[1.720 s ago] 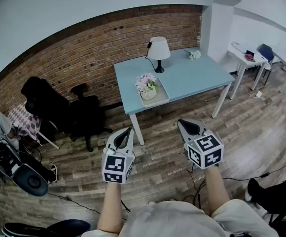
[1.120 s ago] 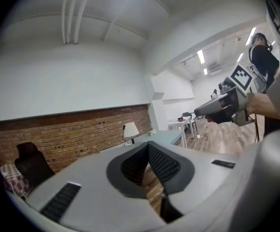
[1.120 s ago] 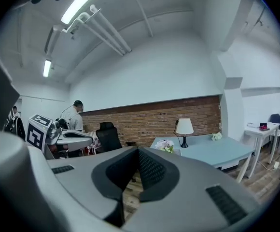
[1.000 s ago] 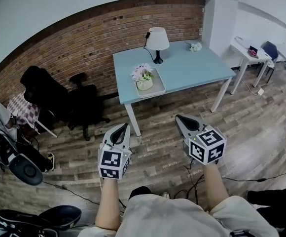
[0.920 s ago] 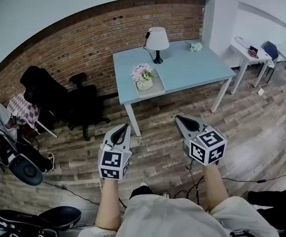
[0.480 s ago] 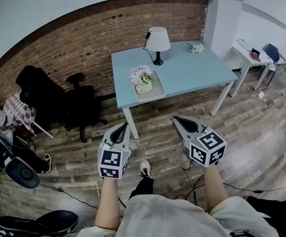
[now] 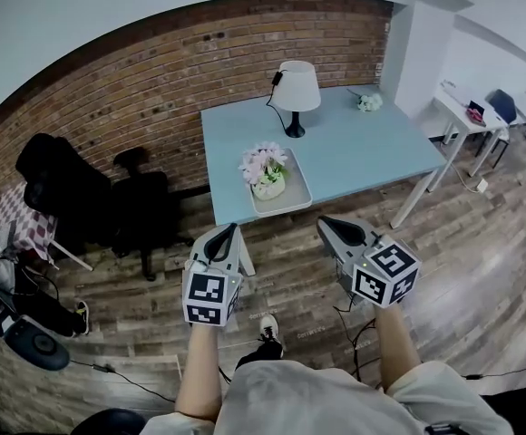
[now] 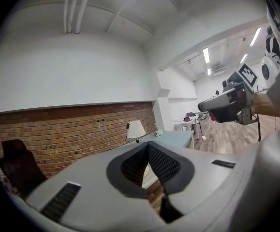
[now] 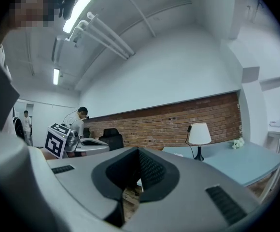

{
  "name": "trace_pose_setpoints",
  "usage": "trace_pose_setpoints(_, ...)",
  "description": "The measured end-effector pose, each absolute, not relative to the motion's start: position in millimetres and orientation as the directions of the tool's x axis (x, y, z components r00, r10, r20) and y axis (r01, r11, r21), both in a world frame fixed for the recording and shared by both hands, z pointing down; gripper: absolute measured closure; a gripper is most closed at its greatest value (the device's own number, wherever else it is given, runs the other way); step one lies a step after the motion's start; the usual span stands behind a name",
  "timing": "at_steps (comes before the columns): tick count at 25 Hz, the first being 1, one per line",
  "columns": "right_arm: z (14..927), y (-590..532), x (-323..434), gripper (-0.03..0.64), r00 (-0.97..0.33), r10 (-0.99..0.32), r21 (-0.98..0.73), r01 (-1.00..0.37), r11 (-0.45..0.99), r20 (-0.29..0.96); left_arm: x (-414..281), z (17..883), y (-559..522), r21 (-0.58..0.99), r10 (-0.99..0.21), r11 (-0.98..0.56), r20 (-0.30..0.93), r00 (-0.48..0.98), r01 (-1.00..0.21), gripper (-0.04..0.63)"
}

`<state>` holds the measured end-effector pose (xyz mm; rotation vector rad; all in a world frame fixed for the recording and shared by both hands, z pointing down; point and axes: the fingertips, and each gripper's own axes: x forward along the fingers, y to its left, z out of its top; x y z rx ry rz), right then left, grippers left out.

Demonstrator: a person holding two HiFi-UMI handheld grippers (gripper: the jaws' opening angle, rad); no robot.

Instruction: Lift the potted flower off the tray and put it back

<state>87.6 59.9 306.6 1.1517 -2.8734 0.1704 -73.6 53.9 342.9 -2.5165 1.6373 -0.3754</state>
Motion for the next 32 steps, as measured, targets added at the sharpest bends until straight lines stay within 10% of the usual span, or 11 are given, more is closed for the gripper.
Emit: trace_pose_setpoints(32,396,-171,40,0.519,-0.611,-0.743,-0.024,-0.776,0.63,0.274,-115,424,-171,-0.129,-0.814,-0.554,0.291,0.502,-0.823,0.489)
